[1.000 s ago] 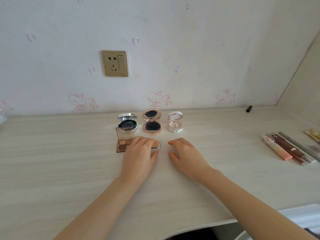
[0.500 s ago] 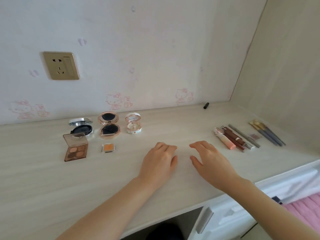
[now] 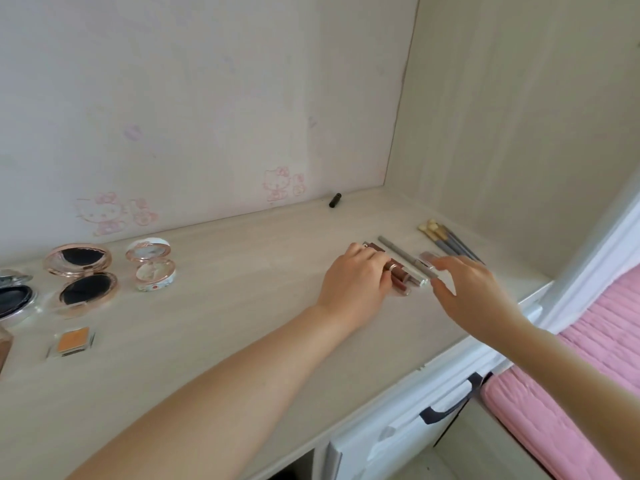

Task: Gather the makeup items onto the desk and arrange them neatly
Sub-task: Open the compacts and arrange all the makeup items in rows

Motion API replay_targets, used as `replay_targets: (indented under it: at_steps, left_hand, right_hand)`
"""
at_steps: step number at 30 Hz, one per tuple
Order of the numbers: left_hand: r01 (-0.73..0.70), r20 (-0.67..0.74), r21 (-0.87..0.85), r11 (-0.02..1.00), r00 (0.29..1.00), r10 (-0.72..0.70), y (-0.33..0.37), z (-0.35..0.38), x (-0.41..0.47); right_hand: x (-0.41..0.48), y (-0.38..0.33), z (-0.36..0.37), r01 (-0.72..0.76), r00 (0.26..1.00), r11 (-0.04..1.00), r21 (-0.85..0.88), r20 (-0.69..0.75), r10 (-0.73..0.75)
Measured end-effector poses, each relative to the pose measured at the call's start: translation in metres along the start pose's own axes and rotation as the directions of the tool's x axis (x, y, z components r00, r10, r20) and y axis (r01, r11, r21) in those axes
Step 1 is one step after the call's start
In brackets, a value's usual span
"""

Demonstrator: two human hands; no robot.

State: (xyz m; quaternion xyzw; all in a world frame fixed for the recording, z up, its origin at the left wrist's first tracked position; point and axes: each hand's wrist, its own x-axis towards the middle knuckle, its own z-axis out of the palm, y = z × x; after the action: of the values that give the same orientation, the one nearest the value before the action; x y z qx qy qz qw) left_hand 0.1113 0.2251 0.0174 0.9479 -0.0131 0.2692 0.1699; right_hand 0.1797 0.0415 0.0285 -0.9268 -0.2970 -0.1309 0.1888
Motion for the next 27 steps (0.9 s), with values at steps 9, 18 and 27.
replay_targets:
  at_steps: [9, 18, 27]
  left_hand:
    - [-0.032, 0.133, 0.120, 0.992, 0.991, 0.016, 0.016, 0.047, 0.072]
    - [0.109, 0.279, 0.114, 0.987, 0.950, -0.137, 0.022, 0.071, 0.095]
    - [0.211, 0.266, -0.026, 0.977, 0.944, -0.196, 0.024, 0.066, 0.096]
  right_hand:
    - [0.043, 0.040, 0.013, -0.241, 0.970, 0.970, 0.005, 0.034, 0.241]
    - [0.061, 0.045, 0.033, -0.289, 0.954, 0.957, -0.029, 0.069, 0.291]
    - [0.057, 0.046, 0.037, -0.322, 0.947, 0.941, 0.104, 0.040, 0.319]
